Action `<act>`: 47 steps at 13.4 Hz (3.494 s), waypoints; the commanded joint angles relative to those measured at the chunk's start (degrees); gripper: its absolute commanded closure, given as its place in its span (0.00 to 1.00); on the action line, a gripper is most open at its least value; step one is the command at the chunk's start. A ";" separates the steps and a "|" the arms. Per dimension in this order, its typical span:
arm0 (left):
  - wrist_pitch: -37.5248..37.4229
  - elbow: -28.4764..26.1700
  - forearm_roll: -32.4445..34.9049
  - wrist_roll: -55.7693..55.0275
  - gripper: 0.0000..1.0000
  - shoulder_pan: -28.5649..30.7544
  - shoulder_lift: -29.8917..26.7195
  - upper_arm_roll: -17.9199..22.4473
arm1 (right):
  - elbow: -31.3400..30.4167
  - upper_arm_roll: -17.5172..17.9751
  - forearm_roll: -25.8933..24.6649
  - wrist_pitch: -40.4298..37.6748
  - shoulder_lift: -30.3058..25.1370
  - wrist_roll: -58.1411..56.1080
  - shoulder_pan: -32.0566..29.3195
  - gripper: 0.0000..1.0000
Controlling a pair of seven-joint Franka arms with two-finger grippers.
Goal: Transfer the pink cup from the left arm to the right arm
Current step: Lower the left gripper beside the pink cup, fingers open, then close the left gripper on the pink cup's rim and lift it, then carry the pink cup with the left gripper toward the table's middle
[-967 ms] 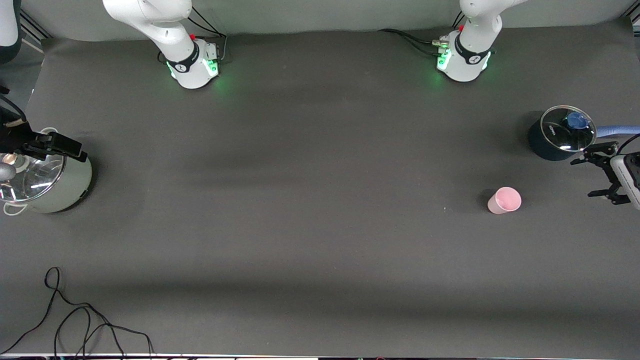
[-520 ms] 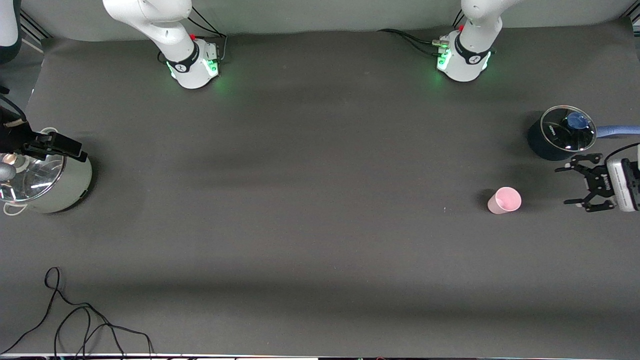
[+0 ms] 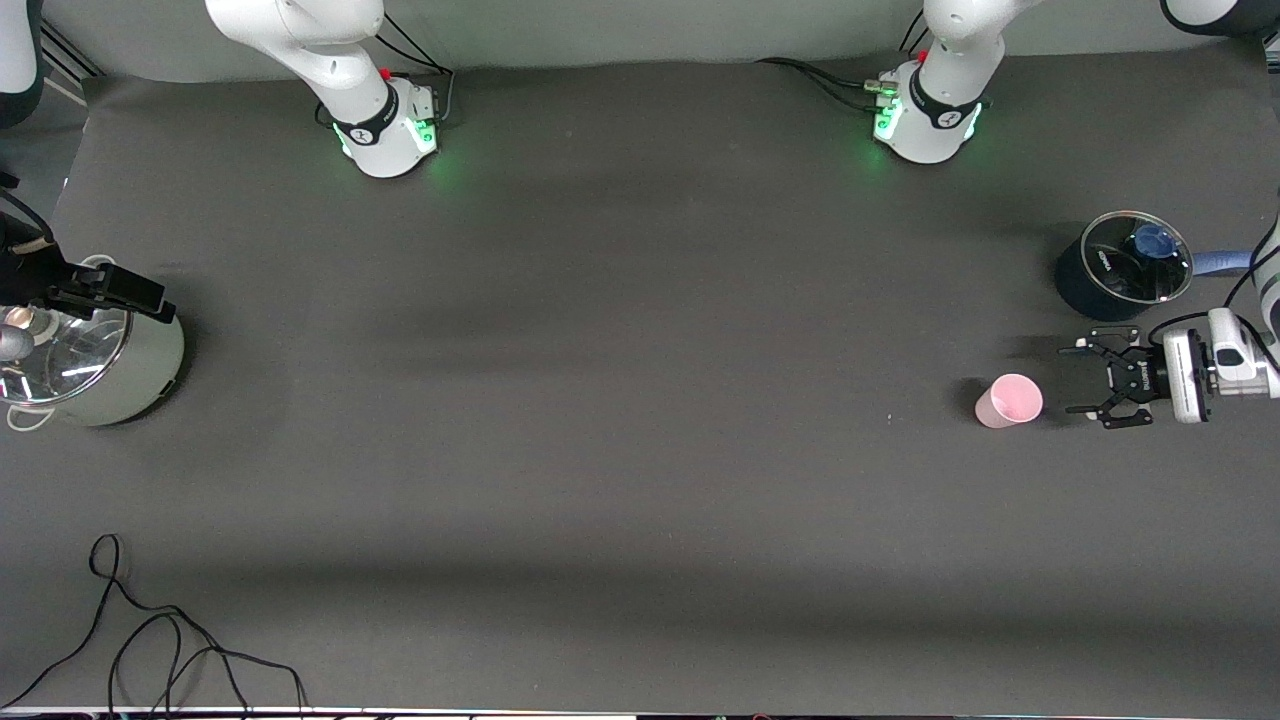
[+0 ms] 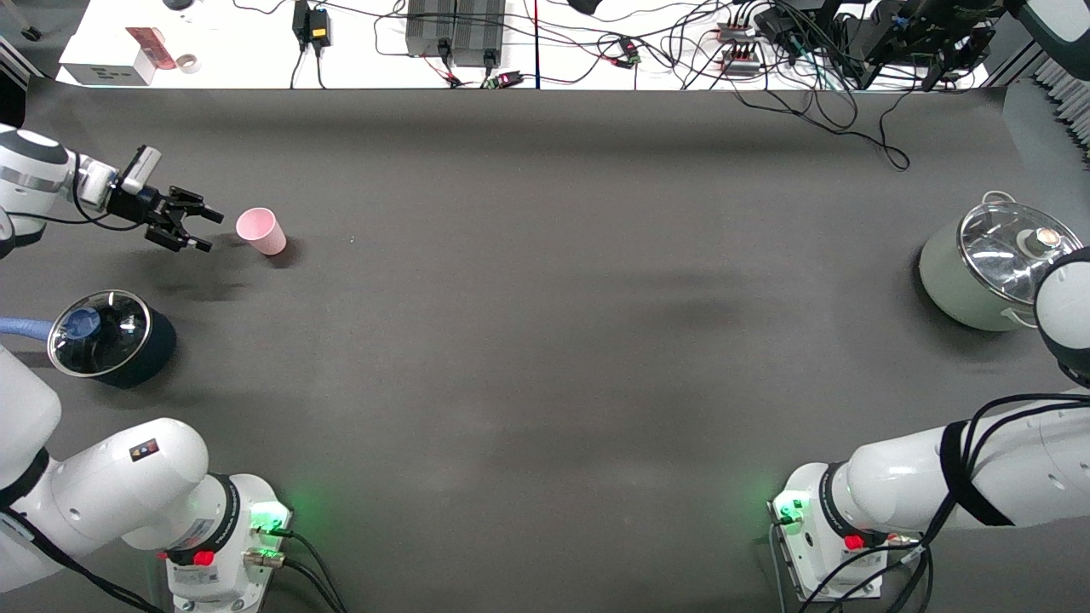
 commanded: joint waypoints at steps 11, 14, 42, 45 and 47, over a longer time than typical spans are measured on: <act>0.50 0.60 -10.62 15.99 0.01 0.34 7.26 -0.89 | 0.06 -0.38 -0.18 -0.76 -0.33 -0.75 0.37 0.00; 0.41 0.69 -13.08 18.36 0.01 -0.10 8.66 -1.07 | 0.06 -0.38 -0.09 -0.76 -0.24 -0.75 0.37 0.00; 19.60 8.69 -27.67 -2.78 1.00 -10.82 10.78 -21.51 | 0.06 -0.38 -0.09 -0.93 -0.33 -0.75 0.37 0.00; 39.28 9.83 -27.68 -12.36 1.00 -12.83 10.87 -32.77 | 0.06 -0.38 -0.09 -1.11 -0.33 -0.75 0.37 0.00; 47.75 11.67 -27.59 -19.65 1.00 -16.78 10.87 -34.81 | 0.14 -0.38 -0.09 -1.20 -0.42 -0.75 0.37 0.00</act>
